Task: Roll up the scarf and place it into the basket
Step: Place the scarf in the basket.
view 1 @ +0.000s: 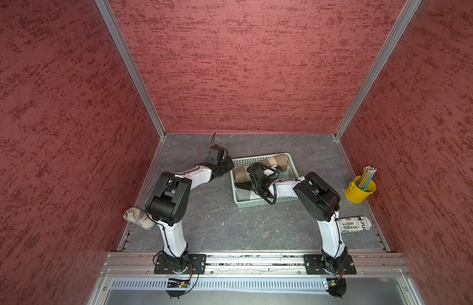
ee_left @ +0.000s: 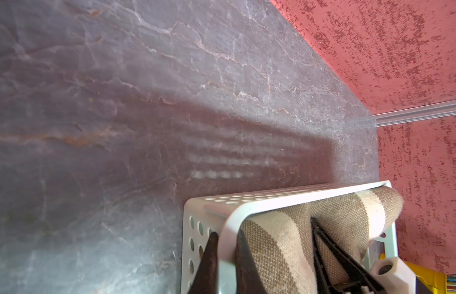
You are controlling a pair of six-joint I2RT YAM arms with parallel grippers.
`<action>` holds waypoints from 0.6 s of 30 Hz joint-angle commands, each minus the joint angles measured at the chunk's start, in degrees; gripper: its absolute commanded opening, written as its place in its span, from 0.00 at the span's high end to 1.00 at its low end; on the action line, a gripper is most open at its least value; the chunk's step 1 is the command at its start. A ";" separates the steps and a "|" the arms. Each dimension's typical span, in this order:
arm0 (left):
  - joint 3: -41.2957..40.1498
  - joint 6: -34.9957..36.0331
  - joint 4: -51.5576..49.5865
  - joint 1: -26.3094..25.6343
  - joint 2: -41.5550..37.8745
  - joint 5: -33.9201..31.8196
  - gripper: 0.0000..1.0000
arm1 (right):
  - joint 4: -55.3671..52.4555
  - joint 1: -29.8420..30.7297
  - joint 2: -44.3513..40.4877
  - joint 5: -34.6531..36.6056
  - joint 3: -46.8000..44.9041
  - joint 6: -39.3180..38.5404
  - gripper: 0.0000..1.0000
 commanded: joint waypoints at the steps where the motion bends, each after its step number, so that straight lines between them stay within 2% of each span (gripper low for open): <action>1: -1.90 -3.03 -0.21 -1.67 -0.82 -2.84 1.00 | -0.26 1.51 -1.57 -3.78 -4.04 7.36 0.98; 3: -1.78 -3.26 -0.32 -1.98 -1.07 -2.89 1.00 | -1.05 1.34 -2.05 -3.86 -3.99 6.56 0.79; 4: -1.73 -3.44 -0.42 -1.99 -1.08 -2.65 1.00 | -2.08 1.18 -2.49 -3.75 -3.78 5.71 0.74; 11: -5.52 -6.13 2.30 -1.50 -3.39 -3.66 0.77 | -17.47 0.81 -9.12 -5.03 -2.56 1.95 0.33; 18: -6.24 -7.54 4.08 -1.28 -3.28 -3.48 0.75 | -19.14 0.54 -17.92 -5.06 -8.44 -1.64 0.29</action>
